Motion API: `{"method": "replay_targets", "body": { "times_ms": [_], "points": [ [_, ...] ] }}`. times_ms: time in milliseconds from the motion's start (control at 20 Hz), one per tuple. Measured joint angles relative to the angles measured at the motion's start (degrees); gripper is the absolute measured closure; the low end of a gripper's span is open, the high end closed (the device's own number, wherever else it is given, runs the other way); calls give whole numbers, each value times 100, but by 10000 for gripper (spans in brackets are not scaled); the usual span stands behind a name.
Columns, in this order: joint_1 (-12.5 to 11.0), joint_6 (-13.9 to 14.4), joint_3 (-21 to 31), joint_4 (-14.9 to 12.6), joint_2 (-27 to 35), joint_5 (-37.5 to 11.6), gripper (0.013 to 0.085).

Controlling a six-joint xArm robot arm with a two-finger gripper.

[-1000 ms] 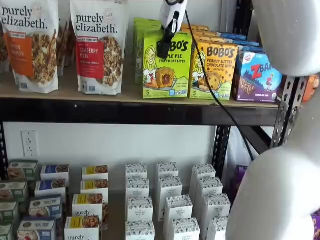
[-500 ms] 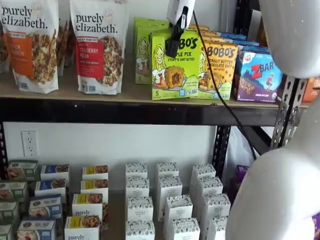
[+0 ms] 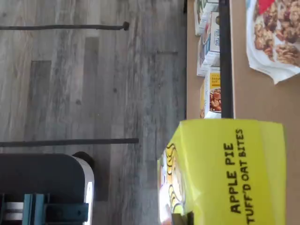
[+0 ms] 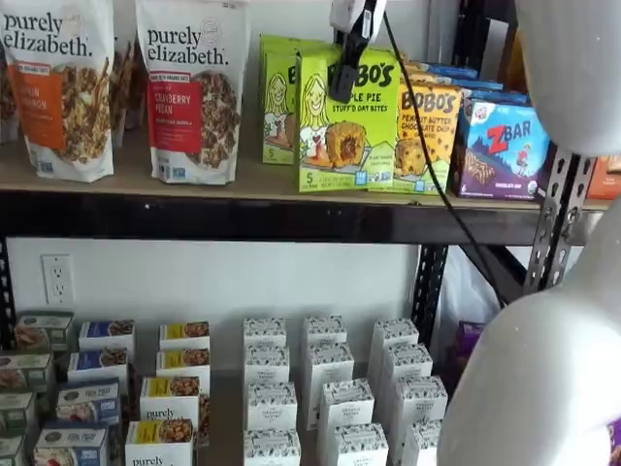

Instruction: Pick the green box on the top shelf, the fourth from the left

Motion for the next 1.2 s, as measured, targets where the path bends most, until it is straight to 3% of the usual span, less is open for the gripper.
{"method": "replay_targets", "body": {
  "times_ms": [700, 1200],
  "points": [
    [12, 80, 737, 200, -808, 100, 690],
    [-14, 2, 1398, 137, -1301, -29, 690]
  ]
}}
